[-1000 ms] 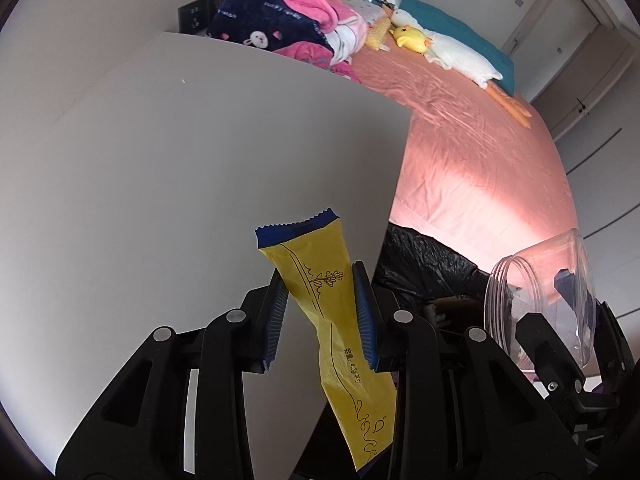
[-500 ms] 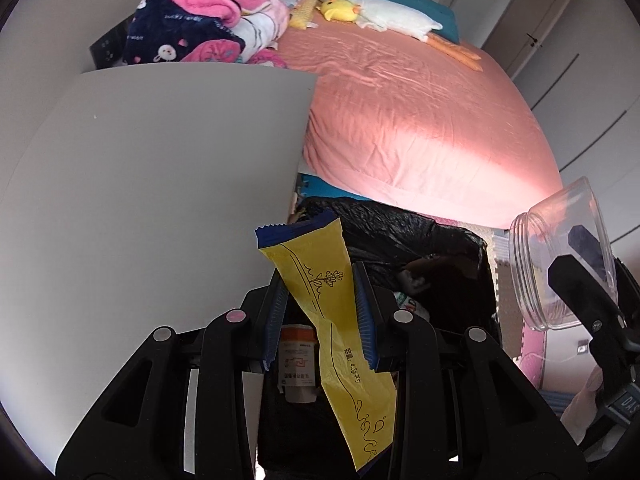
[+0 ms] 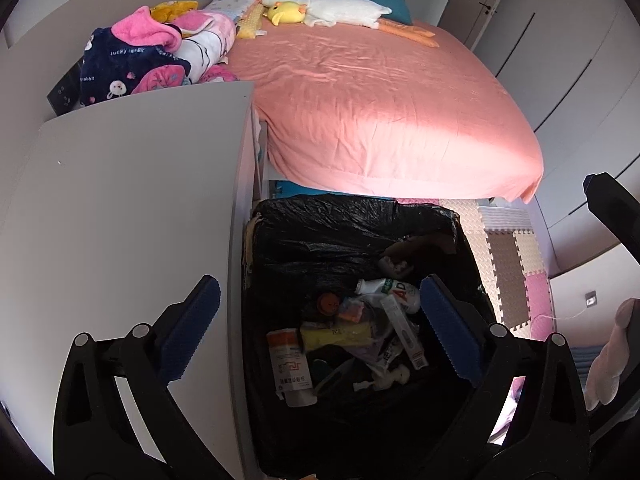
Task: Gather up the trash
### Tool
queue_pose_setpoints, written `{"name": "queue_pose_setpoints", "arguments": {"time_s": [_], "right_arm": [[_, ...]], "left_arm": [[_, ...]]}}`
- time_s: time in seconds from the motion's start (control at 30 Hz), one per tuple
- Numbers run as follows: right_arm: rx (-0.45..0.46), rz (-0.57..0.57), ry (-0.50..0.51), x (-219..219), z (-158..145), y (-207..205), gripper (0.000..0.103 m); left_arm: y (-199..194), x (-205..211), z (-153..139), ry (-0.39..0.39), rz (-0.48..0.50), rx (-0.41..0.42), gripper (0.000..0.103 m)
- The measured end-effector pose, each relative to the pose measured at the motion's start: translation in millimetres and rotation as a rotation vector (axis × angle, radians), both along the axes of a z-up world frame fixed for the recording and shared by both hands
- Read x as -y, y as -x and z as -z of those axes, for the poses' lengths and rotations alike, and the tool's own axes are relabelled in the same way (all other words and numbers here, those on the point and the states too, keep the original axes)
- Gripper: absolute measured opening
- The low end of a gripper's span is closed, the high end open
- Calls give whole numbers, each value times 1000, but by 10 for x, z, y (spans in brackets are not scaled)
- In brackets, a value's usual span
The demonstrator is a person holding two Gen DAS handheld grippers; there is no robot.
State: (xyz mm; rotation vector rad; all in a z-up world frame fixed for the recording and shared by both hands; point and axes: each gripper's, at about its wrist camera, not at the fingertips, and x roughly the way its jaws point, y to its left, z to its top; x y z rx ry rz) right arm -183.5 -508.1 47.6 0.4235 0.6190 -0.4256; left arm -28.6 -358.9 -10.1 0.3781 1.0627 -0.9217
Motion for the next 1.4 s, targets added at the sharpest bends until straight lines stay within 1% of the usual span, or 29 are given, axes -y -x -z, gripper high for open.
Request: {"name": "queue_pose_setpoints", "arguments": {"time_s": [0.13, 0.67, 1.4], "right_arm": [[-4, 11, 7, 8, -1, 21, 100], [-10, -9, 10, -77, -14, 84, 100], [-25, -23, 10, -157, 10, 69, 100]], "left_arm": [[18, -1, -13, 2, 3, 5, 97], [45, -38, -38, 3, 5, 12, 97], [135, -95, -70, -2, 9, 55, 97]]}}
